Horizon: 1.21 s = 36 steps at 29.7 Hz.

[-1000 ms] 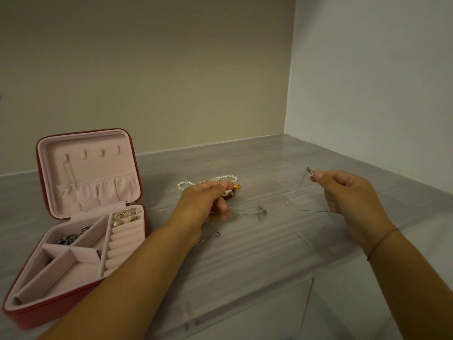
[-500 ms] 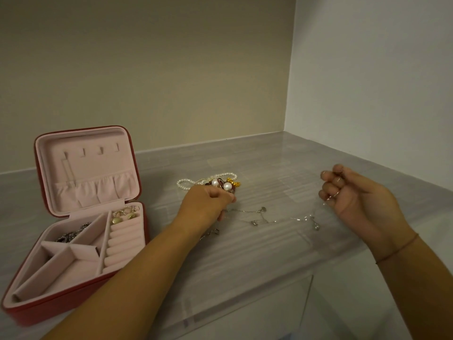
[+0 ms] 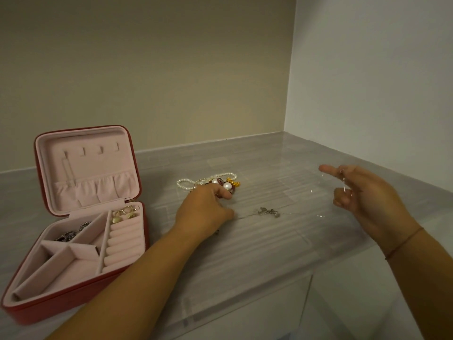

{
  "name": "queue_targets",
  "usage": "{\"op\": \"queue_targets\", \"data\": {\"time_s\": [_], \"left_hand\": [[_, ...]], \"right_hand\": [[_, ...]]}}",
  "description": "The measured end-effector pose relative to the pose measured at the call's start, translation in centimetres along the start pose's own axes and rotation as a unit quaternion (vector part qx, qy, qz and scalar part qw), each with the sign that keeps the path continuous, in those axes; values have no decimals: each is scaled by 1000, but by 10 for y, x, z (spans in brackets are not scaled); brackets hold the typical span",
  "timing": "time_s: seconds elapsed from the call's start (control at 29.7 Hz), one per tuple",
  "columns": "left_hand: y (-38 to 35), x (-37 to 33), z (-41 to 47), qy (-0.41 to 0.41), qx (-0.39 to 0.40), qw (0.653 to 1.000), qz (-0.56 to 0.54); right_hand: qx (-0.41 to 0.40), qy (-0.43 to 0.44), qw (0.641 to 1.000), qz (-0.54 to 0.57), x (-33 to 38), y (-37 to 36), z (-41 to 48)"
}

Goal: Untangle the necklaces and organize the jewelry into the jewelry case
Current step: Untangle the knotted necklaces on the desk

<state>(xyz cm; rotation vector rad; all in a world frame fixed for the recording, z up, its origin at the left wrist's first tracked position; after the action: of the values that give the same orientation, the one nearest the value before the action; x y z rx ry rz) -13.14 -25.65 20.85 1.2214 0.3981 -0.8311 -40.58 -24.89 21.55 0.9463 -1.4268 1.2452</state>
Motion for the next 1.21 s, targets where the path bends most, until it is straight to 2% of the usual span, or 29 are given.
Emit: {"op": "queue_targets", "data": {"time_s": [0.13,0.2,0.24,0.34,0.37,0.4,0.47,0.54,0.57,0.81,0.84,0.88,0.94,1.01,1.11,1.21], "left_hand": [[-1,0,-1,-27,29,999,28],[-2,-2,-3,-38,28,998,42],[-2,-2,-4,-43,21,998,52],[-3,-4,-5,-54,-5,995,79],[-3,-4,-4,-54,-11,995,79],[-3,-4,-4,-54,-15,995,78],[-4,-4,-4,-55,-21,995,79],[-5,-4,-4,-59,-21,994,85],[-5,-4,-4,-61,-19,994,87],[-10,-6,-3,-87,-9,994,60],[-12,-7,-3,-95,-5,994,48],[-14,-8,-3,-105,-1,994,32],[-16,-10,-3,-112,5,994,-16],[-16,-13,-3,-93,18,990,-108],[-17,-14,-4,-40,44,961,-270],[-18,-12,-4,-23,39,943,-330]], "right_hand": [[-71,-50,985,-152,-7,-1,0],[-100,-19,961,-257,-9,-2,0],[-115,3,934,-337,-8,-4,0],[-165,29,819,-550,-8,-15,-2],[-167,48,805,-567,-9,-22,-2],[-146,72,811,-562,-9,-31,-3],[-40,96,842,-530,-12,-52,-7],[51,92,825,-556,-21,-68,-8],[61,99,810,-575,-25,-72,-6],[31,169,762,-625,-32,-81,0],[31,167,777,-606,-32,-81,0],[34,156,809,-566,-31,-80,-1],[49,128,888,-438,-27,-79,-4],[82,101,943,-307,-22,-83,-7],[126,54,970,-200,-25,-94,-10],[133,33,973,-183,-31,-97,-12]]}}
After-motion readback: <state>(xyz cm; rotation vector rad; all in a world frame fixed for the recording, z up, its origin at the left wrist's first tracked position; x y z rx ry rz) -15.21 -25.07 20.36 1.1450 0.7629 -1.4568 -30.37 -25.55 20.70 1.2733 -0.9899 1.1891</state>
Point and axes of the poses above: each hand's wrist, its own z-axis towards the middle knuckle, its own y-axis out of the back of the hand, x = y × z, the point moved 1 cm from there along z, towards the middle knuckle, and after that the axes turned 12 degrees about -y, right-handed, at the moved point
